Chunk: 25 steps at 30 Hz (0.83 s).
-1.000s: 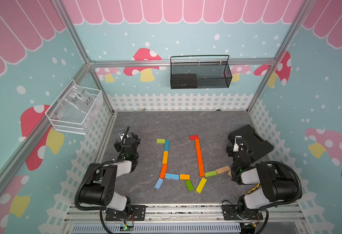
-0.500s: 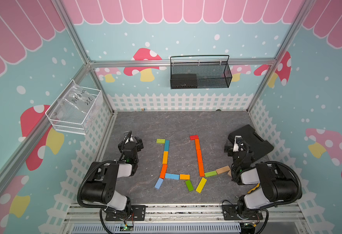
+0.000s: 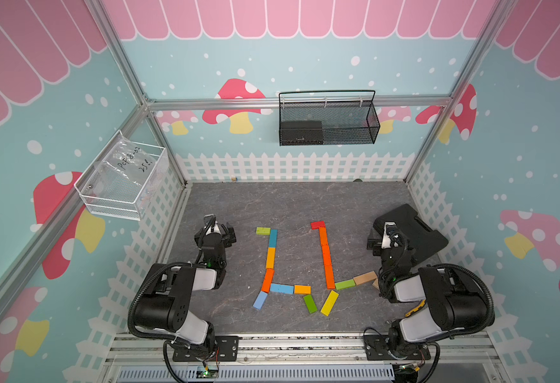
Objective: Assemble a giraffe with building blocks
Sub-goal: Reset both arms
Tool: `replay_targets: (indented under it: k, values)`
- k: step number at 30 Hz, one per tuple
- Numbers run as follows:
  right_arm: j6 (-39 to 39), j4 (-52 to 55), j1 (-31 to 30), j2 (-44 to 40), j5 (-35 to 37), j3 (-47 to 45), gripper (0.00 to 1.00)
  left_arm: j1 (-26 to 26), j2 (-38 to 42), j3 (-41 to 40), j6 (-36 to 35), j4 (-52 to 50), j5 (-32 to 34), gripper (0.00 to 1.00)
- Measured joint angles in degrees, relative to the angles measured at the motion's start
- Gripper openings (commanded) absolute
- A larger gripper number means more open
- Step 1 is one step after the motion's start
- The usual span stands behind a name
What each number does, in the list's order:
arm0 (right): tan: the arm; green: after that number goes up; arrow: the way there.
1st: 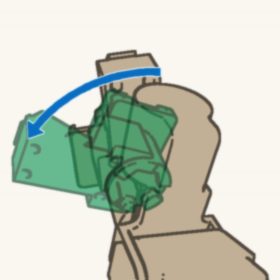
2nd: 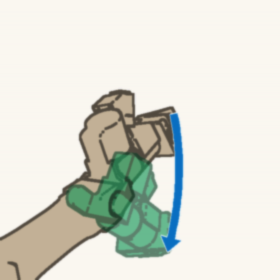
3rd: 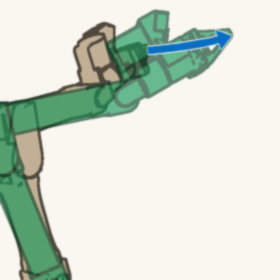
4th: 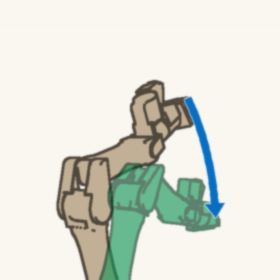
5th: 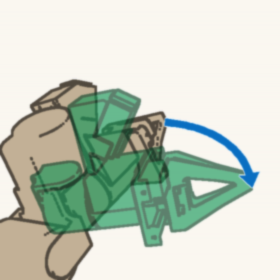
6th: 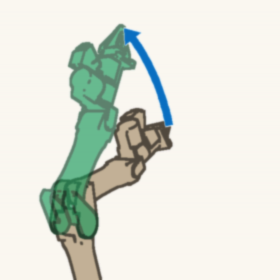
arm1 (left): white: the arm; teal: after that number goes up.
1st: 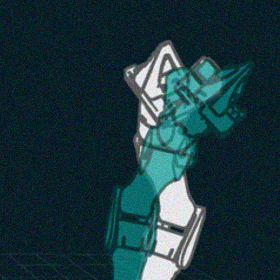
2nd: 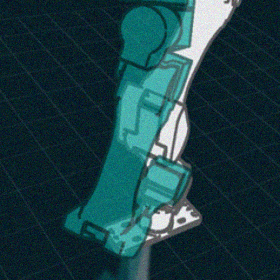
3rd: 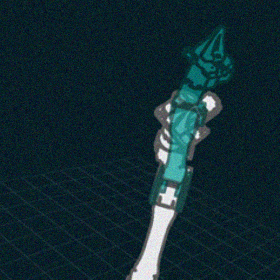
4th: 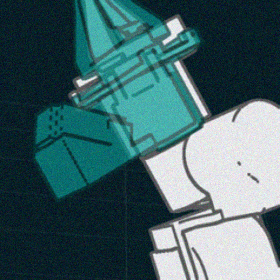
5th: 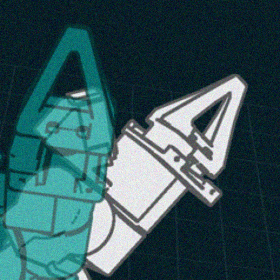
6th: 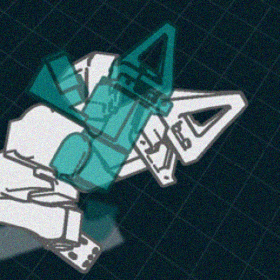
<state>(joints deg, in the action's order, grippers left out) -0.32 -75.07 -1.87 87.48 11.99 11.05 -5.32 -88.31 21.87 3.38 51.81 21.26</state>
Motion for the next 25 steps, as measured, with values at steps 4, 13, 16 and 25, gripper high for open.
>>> replay_targets:
  k: [4, 13, 16, 25]
  values:
    - [0.3, 0.0, 0.0, 0.0, -0.9, 0.0, 1.0, 0.0, 0.0, 0.0, -0.1, 0.2, -0.1, 0.99]
    - [0.6, -2.3, 1.0, 0.0, -4.5, -1.8, 1.0, 0.0, 0.0, 0.0, -0.2, 0.3, -0.1, 0.99]
    - [0.7, -1.7, 1.3, 0.0, -5.2, -0.9, 1.0, 0.0, 0.0, 0.0, -0.2, 0.3, -0.1, 0.99]
    - [0.7, -0.9, 1.2, 0.0, -5.5, -0.6, 1.0, 0.1, 0.0, 0.0, -0.2, 0.3, -0.5, 0.99]
